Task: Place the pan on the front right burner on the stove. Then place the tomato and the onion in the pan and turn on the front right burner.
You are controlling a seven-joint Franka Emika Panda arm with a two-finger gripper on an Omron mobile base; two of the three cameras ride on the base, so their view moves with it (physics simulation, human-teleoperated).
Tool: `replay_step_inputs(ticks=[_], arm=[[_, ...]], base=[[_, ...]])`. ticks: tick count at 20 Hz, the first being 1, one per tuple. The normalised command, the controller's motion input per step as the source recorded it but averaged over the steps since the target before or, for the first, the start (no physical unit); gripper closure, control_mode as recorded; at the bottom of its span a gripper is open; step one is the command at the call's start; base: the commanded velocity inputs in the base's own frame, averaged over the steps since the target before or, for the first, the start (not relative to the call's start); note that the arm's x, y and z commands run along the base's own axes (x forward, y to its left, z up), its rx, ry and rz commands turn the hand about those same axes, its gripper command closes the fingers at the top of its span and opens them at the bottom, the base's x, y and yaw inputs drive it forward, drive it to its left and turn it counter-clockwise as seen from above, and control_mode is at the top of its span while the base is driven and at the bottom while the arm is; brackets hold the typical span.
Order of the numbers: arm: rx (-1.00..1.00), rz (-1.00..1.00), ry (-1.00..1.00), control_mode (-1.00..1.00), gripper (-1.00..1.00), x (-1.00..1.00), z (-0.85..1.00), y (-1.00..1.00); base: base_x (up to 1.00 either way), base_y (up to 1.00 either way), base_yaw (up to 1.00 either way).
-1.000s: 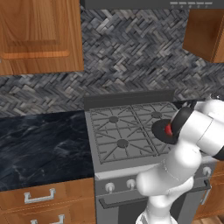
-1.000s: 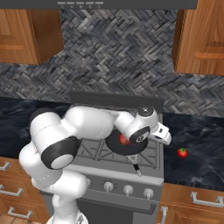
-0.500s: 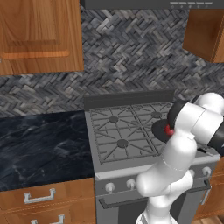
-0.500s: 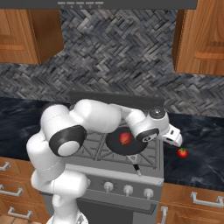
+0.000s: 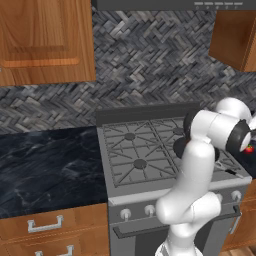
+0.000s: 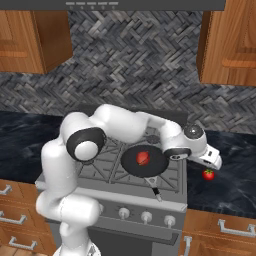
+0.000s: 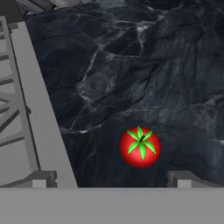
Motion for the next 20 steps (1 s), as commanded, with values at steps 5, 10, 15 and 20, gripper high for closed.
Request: replay_step_inputs(ticks=[5,10,15,20], arm=[[0.0,0.0,0.0,-1.0,-1.0,0.0,0.0,-0.35],[0.01,0.0,0.0,-1.0,-1.0,0.0,-0.04,-0.08],[0.02,0.01,0.0,-1.0,-1.0,0.0,-0.05,0.0],[0.01,0.0,0.0,-1.0,-1.0,0.0,-0.11,0.0]], base=[[0.0,0.0,0.0],[0.0,0.0,0.0],[0.0,0.0,0.0],[0.0,0.0,0.0]])
